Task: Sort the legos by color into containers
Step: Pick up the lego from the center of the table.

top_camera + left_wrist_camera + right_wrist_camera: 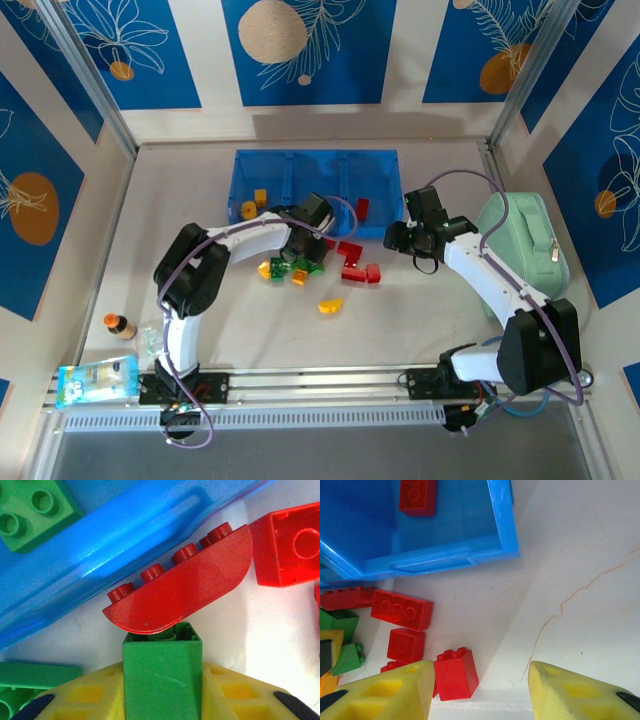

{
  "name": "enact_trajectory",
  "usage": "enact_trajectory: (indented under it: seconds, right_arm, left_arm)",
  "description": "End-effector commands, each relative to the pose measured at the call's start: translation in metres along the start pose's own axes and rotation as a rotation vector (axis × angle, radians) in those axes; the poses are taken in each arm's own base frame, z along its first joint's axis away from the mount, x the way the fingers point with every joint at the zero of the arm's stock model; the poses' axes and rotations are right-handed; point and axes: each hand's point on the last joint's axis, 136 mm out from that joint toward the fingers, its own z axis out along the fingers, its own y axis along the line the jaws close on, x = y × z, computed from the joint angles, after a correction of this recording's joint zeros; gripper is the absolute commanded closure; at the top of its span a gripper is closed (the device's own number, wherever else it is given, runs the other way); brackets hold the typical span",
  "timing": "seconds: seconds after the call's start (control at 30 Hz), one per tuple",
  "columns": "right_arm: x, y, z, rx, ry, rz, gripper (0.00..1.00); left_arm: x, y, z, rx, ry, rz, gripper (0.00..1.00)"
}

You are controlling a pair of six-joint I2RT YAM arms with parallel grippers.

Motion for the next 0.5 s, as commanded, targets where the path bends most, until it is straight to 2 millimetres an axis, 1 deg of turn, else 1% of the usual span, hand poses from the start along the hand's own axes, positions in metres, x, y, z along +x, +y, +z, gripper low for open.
enact_trajectory:
  seconds: [0.0,0.13,0.17,0.27,0.37,0.47]
  right_arm:
    - [0.002,0.001,-0.007,-0.028,-0.016,0.02,0.48]
    - [0.004,-0.001,-0.007,-0.025,-0.018,0.023,0.48]
    - [0.004,-0.001,-0.007,-0.026,-0.015,0.025,0.48]
    - [0.007,0.0,-0.005,-0.034,-0.008,0.03,0.49]
    - [0.01,0.001,-0.005,-0.041,0.001,0.032,0.49]
    - [0.015,0.003,-0.004,-0.047,0.01,0.029,0.49]
  left_arm:
    - [-0.008,0.0,-0.025,-0.016,-0.025,0.003,0.66]
    - [-0.036,0.002,-0.062,-0.01,-0.126,-0.006,0.67]
    - [-0.045,0.005,-0.071,-0.01,-0.152,-0.014,0.67]
    - [-0.068,0.019,-0.089,-0.022,-0.207,-0.047,0.68]
    - [-0.087,0.037,-0.096,-0.043,-0.229,-0.089,0.68]
    - [-0.104,0.052,-0.093,-0.056,-0.238,-0.122,0.67]
